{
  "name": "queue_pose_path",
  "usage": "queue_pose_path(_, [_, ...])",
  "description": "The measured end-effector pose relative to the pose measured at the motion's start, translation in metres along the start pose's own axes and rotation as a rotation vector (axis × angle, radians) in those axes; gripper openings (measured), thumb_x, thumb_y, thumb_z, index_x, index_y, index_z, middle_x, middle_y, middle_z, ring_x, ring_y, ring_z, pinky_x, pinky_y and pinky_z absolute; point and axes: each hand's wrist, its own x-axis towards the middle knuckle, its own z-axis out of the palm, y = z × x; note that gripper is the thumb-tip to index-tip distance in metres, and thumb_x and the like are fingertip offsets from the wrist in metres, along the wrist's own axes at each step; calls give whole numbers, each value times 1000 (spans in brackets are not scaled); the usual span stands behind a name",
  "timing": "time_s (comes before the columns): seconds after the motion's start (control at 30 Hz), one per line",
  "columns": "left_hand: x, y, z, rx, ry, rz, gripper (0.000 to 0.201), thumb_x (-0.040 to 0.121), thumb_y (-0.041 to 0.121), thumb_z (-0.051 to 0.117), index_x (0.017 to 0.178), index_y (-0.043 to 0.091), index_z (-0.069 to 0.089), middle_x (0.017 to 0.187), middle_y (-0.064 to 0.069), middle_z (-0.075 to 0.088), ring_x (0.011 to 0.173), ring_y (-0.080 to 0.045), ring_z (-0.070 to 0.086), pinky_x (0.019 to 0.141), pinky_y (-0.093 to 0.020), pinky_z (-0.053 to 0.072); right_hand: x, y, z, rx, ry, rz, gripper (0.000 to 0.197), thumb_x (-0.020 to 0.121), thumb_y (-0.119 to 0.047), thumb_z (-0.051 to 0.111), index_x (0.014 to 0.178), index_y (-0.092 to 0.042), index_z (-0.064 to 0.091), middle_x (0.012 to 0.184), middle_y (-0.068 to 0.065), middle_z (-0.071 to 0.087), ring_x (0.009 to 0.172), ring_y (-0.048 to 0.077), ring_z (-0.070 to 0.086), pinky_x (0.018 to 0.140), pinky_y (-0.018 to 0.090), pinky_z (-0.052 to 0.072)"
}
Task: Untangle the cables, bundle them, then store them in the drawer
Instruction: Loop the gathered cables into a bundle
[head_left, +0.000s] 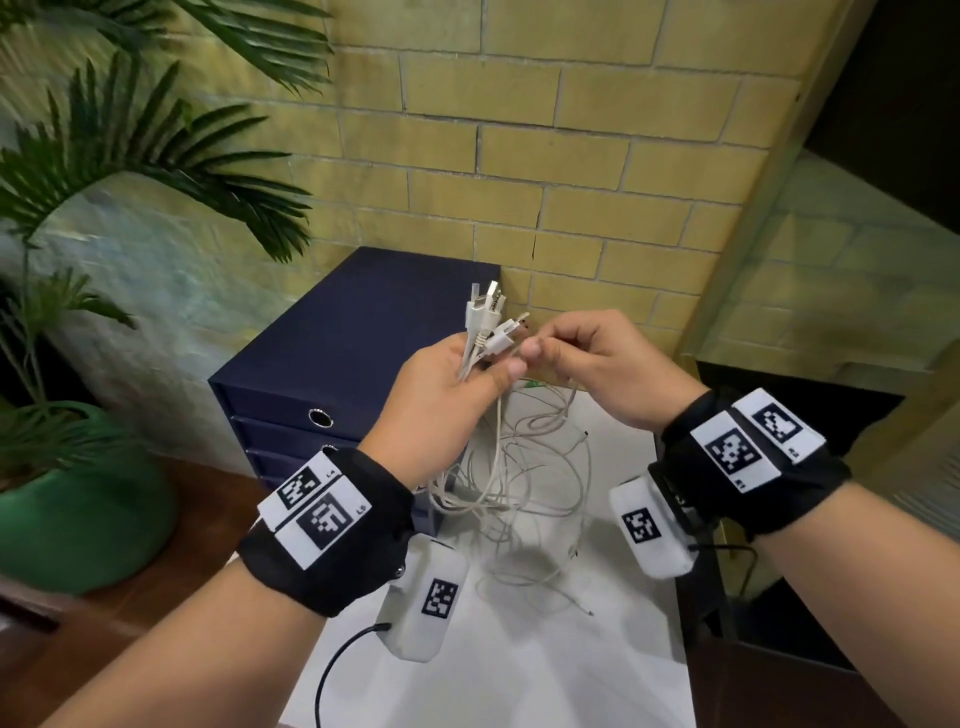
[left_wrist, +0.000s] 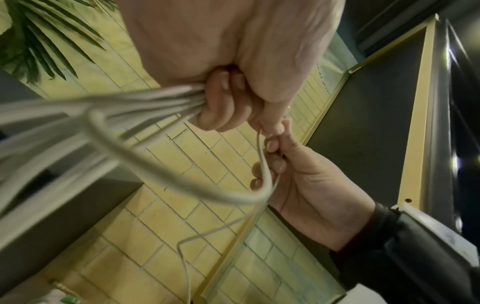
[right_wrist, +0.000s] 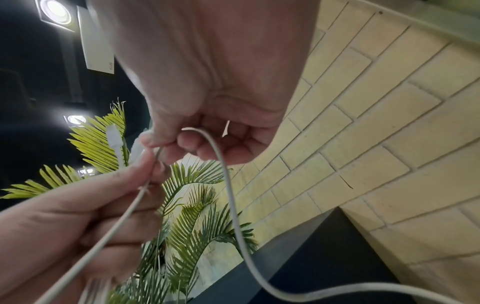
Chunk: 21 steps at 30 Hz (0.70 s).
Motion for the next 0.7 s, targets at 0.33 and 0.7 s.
queue_pose_path(0.33, [4, 4, -30, -147, 281, 46, 13, 87, 37, 58, 76, 38, 53, 50, 17, 46, 49, -5, 39, 51, -29, 30, -15, 65, -5, -499, -30, 229, 25, 97, -17, 46, 80, -14, 63, 79, -15, 61, 75, -6, 53, 66, 15, 37])
queue_pose_path(0.7, [3, 16, -69, -356, 376, 82, 17, 97, 19, 53, 82, 20, 44, 48, 14, 27, 37, -5, 21, 35, -15, 19, 1, 111, -22, -553, 31, 464, 25, 98, -13, 34, 87, -10, 55, 98, 9, 63, 92, 28, 58, 74, 29, 37])
